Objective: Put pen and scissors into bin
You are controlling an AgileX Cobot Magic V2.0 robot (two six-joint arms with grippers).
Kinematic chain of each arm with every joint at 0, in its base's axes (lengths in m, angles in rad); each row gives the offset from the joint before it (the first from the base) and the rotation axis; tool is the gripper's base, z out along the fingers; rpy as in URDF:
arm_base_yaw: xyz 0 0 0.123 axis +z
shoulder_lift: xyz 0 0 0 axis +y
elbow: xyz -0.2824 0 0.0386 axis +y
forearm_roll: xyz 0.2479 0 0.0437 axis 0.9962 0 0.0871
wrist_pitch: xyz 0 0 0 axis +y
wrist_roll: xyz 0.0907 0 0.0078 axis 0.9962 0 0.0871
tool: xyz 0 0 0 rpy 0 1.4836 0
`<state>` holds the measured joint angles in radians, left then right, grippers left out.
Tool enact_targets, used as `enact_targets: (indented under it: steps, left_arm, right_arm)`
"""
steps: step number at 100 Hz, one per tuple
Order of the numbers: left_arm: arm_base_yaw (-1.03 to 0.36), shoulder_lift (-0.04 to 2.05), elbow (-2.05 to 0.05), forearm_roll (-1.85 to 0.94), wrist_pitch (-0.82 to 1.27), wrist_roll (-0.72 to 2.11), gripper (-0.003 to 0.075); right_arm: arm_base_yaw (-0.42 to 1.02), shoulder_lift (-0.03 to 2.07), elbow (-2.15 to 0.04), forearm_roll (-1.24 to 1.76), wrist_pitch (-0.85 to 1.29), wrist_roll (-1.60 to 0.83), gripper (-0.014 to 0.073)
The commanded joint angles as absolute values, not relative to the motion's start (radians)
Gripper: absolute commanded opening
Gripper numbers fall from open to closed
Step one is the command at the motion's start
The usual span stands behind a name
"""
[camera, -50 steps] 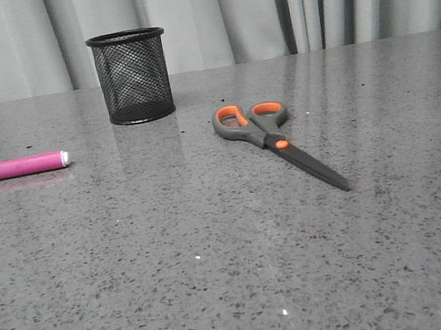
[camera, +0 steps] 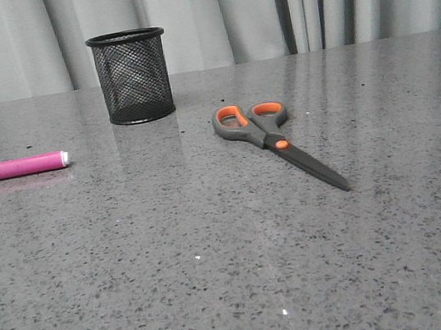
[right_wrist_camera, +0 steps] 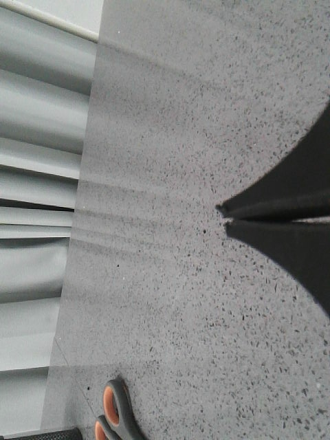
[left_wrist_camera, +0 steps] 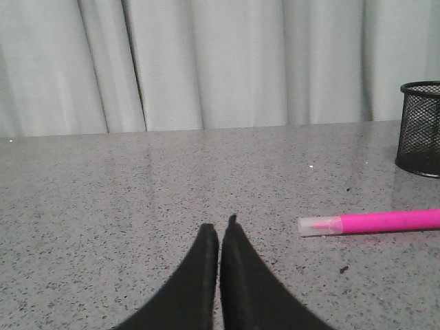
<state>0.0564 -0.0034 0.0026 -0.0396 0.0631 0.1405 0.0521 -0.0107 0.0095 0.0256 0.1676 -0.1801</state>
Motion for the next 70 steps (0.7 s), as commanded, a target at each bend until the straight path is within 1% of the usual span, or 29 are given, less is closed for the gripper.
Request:
enact_targets:
  steps: [1,59,70]
  left_arm:
    - [0.048,-0.035,0.046,-0.044,-0.011,0.129,-0.0019]
    - [0.048,-0.035,0.046,-0.045,-0.014,0.129,-0.0019]
    - [0.048,-0.035,0.046,-0.108,-0.014,0.129,-0.0019]
  right_arm:
    - [0.046,-0.030,0.025,0.016,0.084,-0.180,-0.0073]
    - [0.046,-0.030,0.025,0.016,0.074,-0.180,-0.0073]
    - [0.046,-0.030,0.025,0.023,0.072,-0.180,-0.0073]
